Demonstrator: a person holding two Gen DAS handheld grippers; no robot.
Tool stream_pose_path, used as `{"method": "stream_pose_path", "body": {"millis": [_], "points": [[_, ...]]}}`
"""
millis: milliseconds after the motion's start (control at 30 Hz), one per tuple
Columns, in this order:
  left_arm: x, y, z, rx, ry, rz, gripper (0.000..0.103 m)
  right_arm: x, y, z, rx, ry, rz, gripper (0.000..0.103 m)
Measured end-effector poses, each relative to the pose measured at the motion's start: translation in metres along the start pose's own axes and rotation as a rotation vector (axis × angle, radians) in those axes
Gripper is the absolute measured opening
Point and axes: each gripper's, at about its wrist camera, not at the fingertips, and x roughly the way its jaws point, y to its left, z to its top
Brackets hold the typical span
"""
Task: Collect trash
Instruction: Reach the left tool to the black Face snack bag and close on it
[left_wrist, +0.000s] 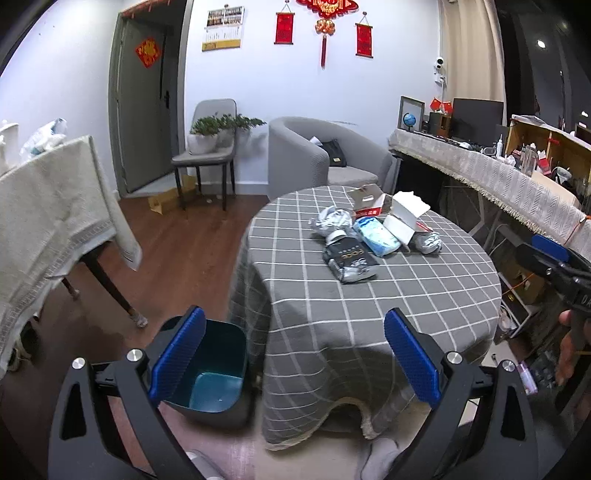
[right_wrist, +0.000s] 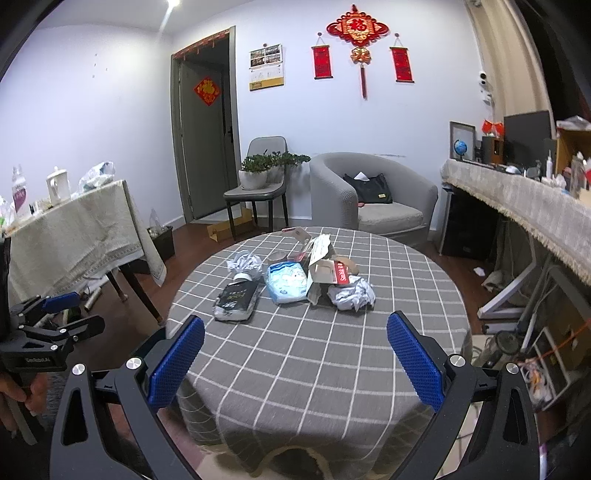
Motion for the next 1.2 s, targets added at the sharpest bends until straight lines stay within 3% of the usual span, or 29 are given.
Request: {"method": "stream_pose_path", "body": {"millis": [167,667,933,1200], "points": [[0.025,-0.016,0.011,-0.018,0.046,-0.04,0.099,0.02,-0.004,0.01,-0.023,0.023,0.026,0.093],[0.108,-0.048,0.027,-0.06,0.155,-0.062,0.094,0.083,-0.021,0.035,-0.015,0.038,0.099,0.092],[0.152,-0.057,0.039,-0.069,0.206,-0.031,0.091,0.117,-0.038,0.048,0.022,0.04,0.114,0.092],[0.179,-0.058,0.042,-0.083,0.229,0.0,0.087,0.138,-0.05,0.036,0.105,0.078,0.102,0.092]]}}
